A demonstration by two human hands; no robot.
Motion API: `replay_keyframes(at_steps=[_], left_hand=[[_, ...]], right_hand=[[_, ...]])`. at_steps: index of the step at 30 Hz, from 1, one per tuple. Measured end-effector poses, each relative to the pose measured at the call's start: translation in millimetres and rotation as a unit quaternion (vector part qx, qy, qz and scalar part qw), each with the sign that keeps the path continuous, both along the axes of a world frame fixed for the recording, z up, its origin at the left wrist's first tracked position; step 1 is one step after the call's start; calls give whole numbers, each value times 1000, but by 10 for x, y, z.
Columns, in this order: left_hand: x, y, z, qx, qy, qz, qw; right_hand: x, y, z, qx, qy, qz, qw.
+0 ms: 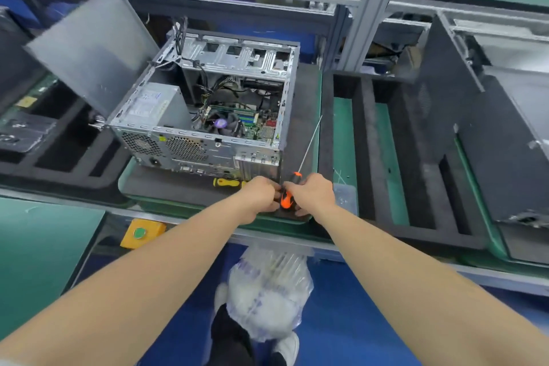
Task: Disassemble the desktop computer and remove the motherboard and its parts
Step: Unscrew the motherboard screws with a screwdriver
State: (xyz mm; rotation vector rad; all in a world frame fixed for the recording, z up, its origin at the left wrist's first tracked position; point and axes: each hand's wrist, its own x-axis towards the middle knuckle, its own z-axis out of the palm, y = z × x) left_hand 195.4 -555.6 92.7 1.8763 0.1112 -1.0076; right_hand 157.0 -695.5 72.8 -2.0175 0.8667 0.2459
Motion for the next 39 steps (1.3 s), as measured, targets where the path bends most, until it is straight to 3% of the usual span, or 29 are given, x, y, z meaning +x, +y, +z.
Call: replay_keyframes(at_steps=[3,7,13,17,19,21,23,25,30,35,39], left_hand=[[-42,-87,19,-24,14,46,999],[-89,-138,172,-66,-12,36,997],[-33,-286,608,-82,-116,-149,979],[195,-291,1009,-74,-239,-126,960],[379,-199,1196,-42,-356,-69,931],[593,-33,1344,1,-482,-39,875],[815,173,1449,39,-555,-45,830],[1067,387,1502,81,-596,-49,797],[1654,822,1529,151,-635,-55,756],[2180,1065,1529,120,-618,-88,772],[2540,1109,1533,43,-600,-95,793]], right_hand=[[36,26,0,39,9,-36,999],[0,45,36,60,-25,-78,995],[-57,-17,313,-41,-194,-96,976],[71,-125,784,-34,-275,-81,958],[162,-152,1011,-39,-305,-54,950],[264,-151,1230,-67,-330,-14,942],[373,-96,1431,-92,-354,21,930],[491,-2,1593,-85,-377,38,922],[791,270,1919,39,-428,16,903],[1277,460,2311,137,-535,-65,831],[1834,590,2633,68,-586,-27,807]])
